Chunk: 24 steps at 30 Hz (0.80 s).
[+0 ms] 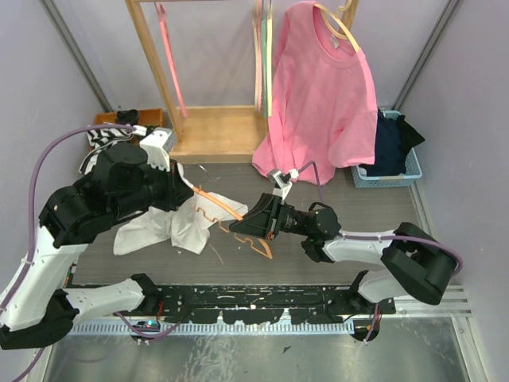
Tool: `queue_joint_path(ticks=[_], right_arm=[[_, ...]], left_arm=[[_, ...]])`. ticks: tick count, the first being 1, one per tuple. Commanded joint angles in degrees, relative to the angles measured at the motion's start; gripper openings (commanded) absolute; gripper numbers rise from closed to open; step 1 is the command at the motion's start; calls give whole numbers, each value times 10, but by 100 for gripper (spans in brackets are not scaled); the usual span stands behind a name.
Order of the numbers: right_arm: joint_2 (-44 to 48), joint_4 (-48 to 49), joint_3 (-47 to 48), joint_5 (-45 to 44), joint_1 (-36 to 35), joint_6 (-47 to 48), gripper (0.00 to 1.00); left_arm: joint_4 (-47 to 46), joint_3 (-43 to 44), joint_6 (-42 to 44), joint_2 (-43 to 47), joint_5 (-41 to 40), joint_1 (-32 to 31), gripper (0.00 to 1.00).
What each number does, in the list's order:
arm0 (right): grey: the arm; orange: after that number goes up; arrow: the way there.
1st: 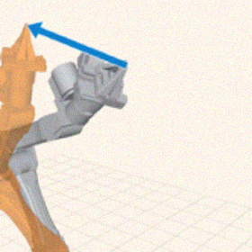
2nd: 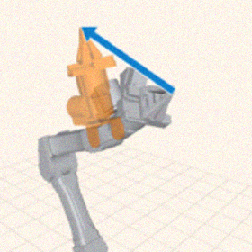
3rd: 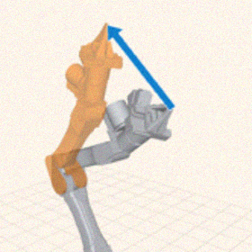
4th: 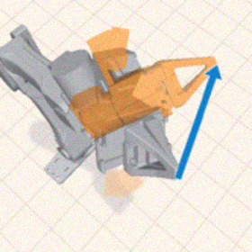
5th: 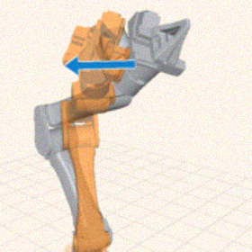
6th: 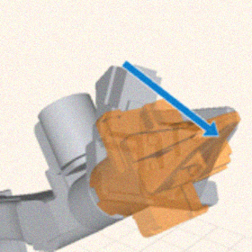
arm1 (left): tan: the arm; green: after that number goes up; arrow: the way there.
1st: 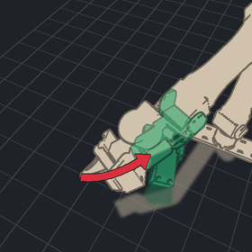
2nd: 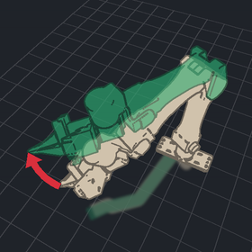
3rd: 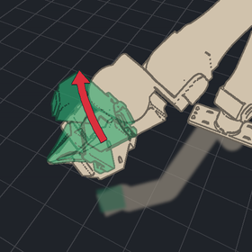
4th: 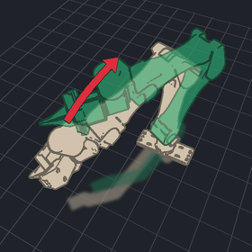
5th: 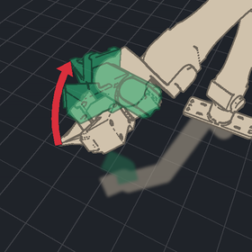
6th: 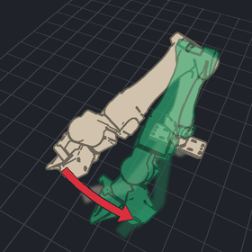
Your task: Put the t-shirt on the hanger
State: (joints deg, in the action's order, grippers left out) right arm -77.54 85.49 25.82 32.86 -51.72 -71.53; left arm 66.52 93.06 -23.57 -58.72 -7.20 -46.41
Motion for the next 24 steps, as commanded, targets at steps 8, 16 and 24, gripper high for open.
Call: queue_joint_path(ticks=[8,16,24], right_arm=[[-22,116,100,-14,-30,-68,1],[-44,115,148,-15,-51,-41,1],[-26,115,186,18,-51,-37,1]], left_arm=[[-51,51,2,-5,50,-2,5],[-86,89,-10,-17,122,-2,7],[-76,146,-8,-23,136,-2,9]])
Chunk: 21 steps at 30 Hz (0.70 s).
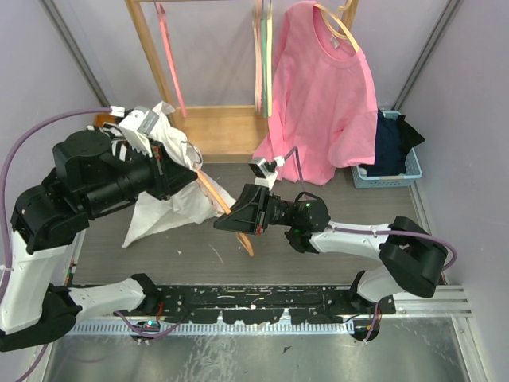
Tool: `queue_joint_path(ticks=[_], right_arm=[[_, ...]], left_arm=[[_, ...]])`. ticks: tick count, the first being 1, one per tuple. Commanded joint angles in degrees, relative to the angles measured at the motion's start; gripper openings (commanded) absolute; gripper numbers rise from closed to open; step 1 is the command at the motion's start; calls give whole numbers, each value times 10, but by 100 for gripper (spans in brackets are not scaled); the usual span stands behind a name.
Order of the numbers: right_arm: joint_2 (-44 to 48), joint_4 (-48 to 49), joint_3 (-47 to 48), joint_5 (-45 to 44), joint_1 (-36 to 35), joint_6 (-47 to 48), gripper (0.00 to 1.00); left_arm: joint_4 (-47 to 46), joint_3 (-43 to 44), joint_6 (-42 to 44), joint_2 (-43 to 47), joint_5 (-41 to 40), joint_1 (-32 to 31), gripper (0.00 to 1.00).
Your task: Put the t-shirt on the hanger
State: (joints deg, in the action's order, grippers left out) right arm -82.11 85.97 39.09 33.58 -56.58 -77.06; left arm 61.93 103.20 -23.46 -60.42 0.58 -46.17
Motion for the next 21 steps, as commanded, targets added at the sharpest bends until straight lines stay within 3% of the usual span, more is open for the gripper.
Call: queue_joint_path(ticks=[1,8,16,21], right_arm=[[21,110,60,15,-3,12,1],[76,26,63,40,-3,32,1],[173,-348,62,55,-2,182,1],[165,-352,27,67,-3,156,1]], left_arm=[[-24,54,-9,-8,57,-5,9],[-5,81,-7,0,31,-4,14],[-19,-19,-22,32,22,-5,15],[-36,-102,-29,61,16,-4,18]])
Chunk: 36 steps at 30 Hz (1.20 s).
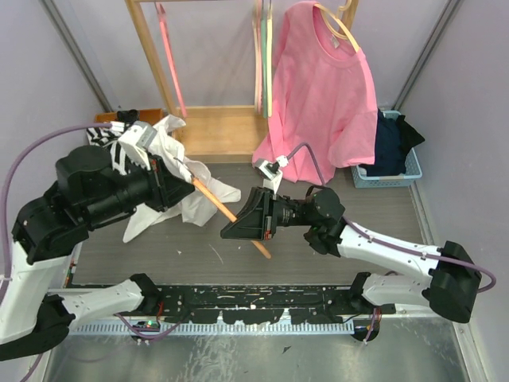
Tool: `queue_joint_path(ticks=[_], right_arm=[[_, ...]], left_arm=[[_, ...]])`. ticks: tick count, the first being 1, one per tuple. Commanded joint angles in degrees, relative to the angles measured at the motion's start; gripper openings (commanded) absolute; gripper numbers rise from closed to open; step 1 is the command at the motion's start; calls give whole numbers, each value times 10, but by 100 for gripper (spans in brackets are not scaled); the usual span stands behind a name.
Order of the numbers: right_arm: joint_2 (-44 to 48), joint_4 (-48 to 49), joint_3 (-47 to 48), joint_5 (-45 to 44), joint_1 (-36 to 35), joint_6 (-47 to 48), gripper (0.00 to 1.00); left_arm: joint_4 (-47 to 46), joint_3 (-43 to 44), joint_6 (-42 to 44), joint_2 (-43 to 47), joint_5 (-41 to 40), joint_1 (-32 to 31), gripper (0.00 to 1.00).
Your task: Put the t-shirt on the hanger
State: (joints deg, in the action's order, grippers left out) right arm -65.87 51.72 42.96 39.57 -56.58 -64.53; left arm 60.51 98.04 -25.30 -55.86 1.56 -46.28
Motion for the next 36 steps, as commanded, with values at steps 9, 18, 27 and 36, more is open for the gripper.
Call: queue_joint_path(ticks=[9,18,27,36], right_arm=[[-47,74,-97,-4,-9,-10,1],[-139,108,-151,-14,-9,-1,1],[-298,258,-157,-9,-7,-50,1],[-348,170,-139,-19,0,5,19]], left_arm=[[-51,-217,-46,73,-8,-3,19],[-86,-367,-106,123,-64,-3,18],[-101,-448,-118,100,-92,-4,17],[-121,-478,-119,79,-95,-3,17]])
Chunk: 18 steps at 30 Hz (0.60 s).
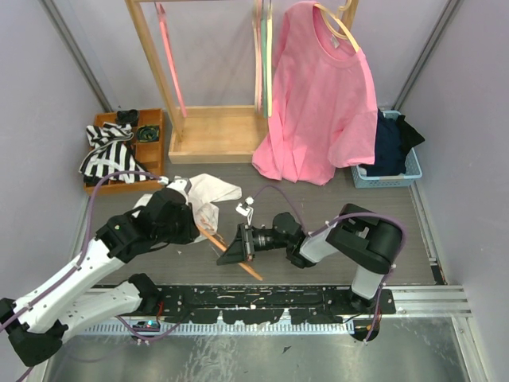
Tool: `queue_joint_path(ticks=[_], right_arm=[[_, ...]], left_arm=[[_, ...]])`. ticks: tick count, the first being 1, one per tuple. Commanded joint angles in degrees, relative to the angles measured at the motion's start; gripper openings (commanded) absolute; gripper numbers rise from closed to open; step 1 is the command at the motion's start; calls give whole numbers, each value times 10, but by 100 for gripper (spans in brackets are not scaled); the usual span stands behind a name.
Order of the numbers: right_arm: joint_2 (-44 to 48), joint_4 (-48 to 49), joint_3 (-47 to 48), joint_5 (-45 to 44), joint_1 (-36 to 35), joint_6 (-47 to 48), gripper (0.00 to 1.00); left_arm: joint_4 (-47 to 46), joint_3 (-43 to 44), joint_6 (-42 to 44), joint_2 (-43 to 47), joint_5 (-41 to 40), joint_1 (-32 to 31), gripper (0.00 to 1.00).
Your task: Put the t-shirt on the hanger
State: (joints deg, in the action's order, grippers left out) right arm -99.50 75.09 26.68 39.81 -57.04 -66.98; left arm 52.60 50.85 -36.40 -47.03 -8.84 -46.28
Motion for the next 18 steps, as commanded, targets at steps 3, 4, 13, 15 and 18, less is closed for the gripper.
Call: queue_joint_path(ticks=[3,4,13,15,18], right_arm=[[-7,-141,38,-33,5,72,27],[-4,-168,42,-37,5,85,31],[58,-417,96,-112,5,236,62],[76,-464,107,-137,5,268,64],[101,-536,129,-176,5,315,65]], left_arm=[[-51,-7,-6,-19,11,-3,17],[-51,-6,-5,-23,12,-3,17],[-51,3,1,-43,12,-3,16],[-51,4,1,-45,12,-3,16],[-51,5,2,-47,10,-4,16]])
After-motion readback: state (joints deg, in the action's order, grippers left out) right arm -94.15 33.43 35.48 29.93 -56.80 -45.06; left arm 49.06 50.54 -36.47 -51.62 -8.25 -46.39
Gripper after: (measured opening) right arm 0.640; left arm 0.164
